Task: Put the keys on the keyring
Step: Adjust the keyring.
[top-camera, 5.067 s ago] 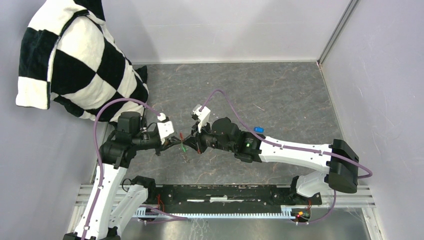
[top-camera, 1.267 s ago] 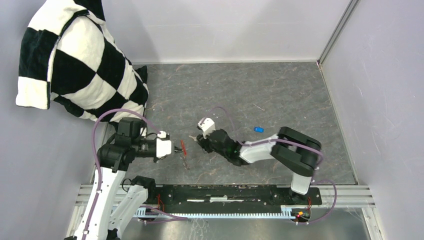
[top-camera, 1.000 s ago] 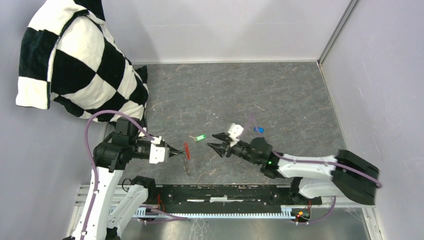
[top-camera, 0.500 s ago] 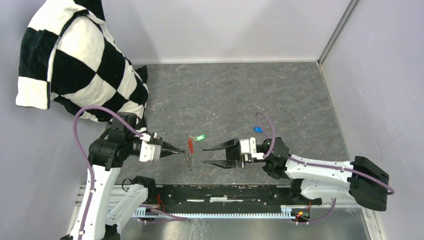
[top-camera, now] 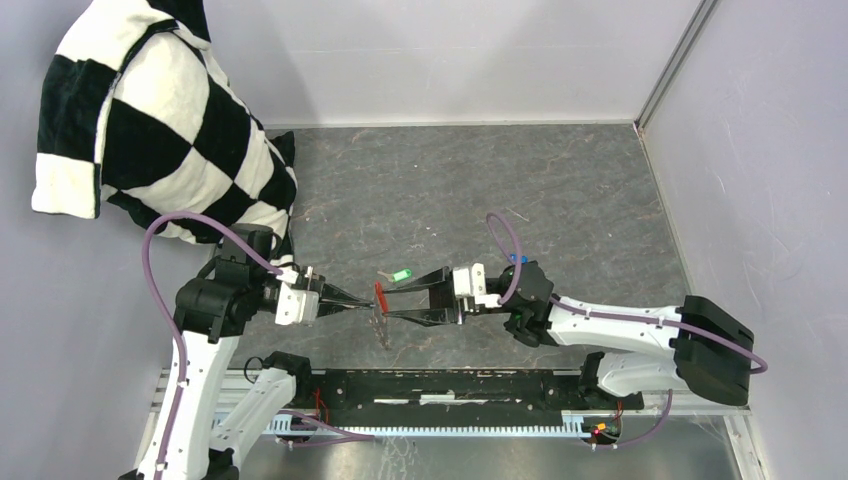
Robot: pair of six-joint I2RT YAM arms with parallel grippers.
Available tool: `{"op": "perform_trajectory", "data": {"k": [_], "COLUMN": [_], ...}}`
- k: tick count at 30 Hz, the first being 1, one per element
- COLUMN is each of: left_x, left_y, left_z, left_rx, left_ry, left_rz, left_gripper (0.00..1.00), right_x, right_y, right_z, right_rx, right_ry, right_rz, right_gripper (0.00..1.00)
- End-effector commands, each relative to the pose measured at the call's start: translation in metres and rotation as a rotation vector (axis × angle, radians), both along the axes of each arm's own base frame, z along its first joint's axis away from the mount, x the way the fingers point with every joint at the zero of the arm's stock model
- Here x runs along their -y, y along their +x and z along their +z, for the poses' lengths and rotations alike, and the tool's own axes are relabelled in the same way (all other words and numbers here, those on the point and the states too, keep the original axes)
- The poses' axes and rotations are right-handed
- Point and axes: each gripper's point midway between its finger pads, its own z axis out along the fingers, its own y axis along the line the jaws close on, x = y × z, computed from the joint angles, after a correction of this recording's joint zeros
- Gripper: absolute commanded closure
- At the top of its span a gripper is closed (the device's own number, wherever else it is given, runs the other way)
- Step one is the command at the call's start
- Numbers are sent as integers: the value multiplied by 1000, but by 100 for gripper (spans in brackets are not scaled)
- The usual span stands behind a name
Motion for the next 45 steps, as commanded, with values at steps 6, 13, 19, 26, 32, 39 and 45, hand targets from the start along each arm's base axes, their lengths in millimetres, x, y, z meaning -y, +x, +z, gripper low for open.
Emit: {"op": "perform_trajectory", "data": {"k": [6,13,19,26,32,39,45], "left_x": [2,3,4,-5,-10,-11,-17], "left_y": [-10,-8,-7,14,21,27,30], "left_z": [19,25,27,2,-16,-18,-27], "left_rx": [6,5,14,75,104,80,54], "left_ry": [-47,-62,-67,38,92,108,156], "left_rz": [-34,-32,-24,88,134,152,190], "left_gripper": [98,98,98,83,68,80,75], "right_x": [-10,-19,-23,-21,-23,-28,-29], "right_y": [-1,0,3,20,24,23,22], "right_z": [16,13,5,-7,-17,-19,-17], "right_rx": [-3,-28,-37,-27,2,18,26], "right_ry": [23,-7,-48,-147,-237,-276,-290], "right_rz": [22,30,22,-81,-105,-114,-122], "right_gripper": [64,75,90,100,100,100,100]}}
